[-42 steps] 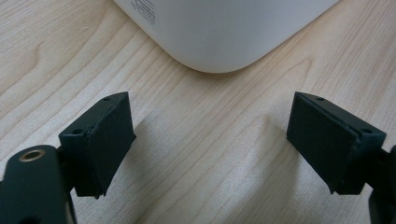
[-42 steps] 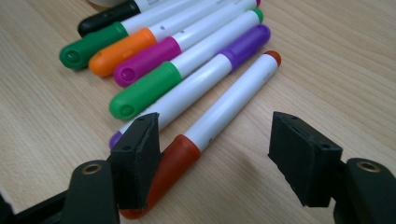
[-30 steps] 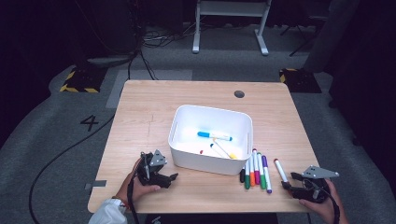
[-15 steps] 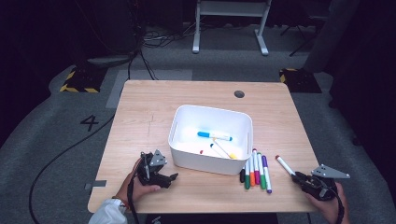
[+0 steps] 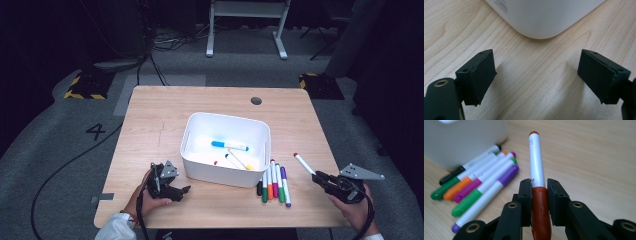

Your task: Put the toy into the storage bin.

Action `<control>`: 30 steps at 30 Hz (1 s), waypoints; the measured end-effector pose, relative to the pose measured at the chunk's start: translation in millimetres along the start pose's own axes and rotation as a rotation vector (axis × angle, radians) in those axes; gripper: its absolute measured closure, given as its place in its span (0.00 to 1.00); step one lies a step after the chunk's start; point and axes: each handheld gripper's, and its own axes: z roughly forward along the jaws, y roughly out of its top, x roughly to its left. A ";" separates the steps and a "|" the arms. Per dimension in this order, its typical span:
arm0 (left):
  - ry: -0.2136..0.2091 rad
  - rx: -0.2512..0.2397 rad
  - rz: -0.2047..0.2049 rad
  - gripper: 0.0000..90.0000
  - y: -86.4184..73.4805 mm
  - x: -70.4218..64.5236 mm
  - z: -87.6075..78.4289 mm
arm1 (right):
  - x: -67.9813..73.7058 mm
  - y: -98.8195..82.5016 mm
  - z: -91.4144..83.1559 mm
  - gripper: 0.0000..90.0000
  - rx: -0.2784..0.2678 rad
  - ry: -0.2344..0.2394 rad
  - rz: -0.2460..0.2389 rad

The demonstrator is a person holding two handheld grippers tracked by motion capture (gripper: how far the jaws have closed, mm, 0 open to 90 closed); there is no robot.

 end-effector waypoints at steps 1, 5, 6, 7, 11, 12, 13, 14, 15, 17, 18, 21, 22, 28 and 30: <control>0.000 0.000 0.000 0.17 0.0 0.0 0.0 | 2.2 8.9 -0.4 0.83 -0.011 0.004 -0.026; 0.000 0.000 0.000 0.17 0.0 0.0 0.0 | 12.1 36.2 1.1 0.83 -0.048 0.033 -0.074; 0.001 0.000 0.000 0.17 0.0 0.0 0.0 | 14.9 43.4 2.0 0.83 -0.053 0.038 -0.096; 0.000 0.000 0.000 0.17 0.0 0.0 0.0 | 19.1 52.2 3.6 0.83 -0.061 0.051 -0.112; 0.000 0.000 0.000 0.17 0.0 0.0 0.0 | 31.6 77.6 7.5 0.83 -0.084 0.080 -0.163; 0.000 0.000 0.000 0.17 0.0 0.0 0.0 | 36.1 86.0 8.3 0.83 -0.089 0.089 -0.182; 0.000 0.000 0.000 0.17 0.0 0.0 0.0 | 38.5 91.1 8.7 0.83 -0.093 0.092 -0.196; 0.000 0.000 0.000 0.17 0.0 0.0 0.0 | 41.8 97.9 9.1 0.83 -0.099 0.101 -0.210; 0.000 0.000 0.000 0.17 0.0 0.0 0.0 | 46.8 108.0 9.9 0.83 -0.107 0.113 -0.228; 0.000 0.000 -0.001 0.17 0.0 0.0 0.0 | 52.5 120.6 11.4 0.83 -0.116 0.132 -0.250; 0.000 0.000 0.000 0.17 0.0 0.0 0.0 | 54.5 125.0 12.5 0.83 -0.118 0.143 -0.257; 0.000 0.000 0.000 0.17 0.0 0.0 0.0 | 62.9 139.3 20.9 0.83 -0.106 0.166 -0.292; 0.000 0.000 0.000 0.17 0.0 0.0 0.0 | 65.1 142.2 23.9 0.83 -0.100 0.174 -0.296; 0.000 0.000 0.000 0.17 0.0 0.0 0.0 | 86.9 158.0 54.6 0.83 -0.055 0.221 -0.337; 0.000 0.000 0.001 0.17 0.0 0.1 0.0 | 93.2 161.3 62.7 0.83 -0.035 0.231 -0.362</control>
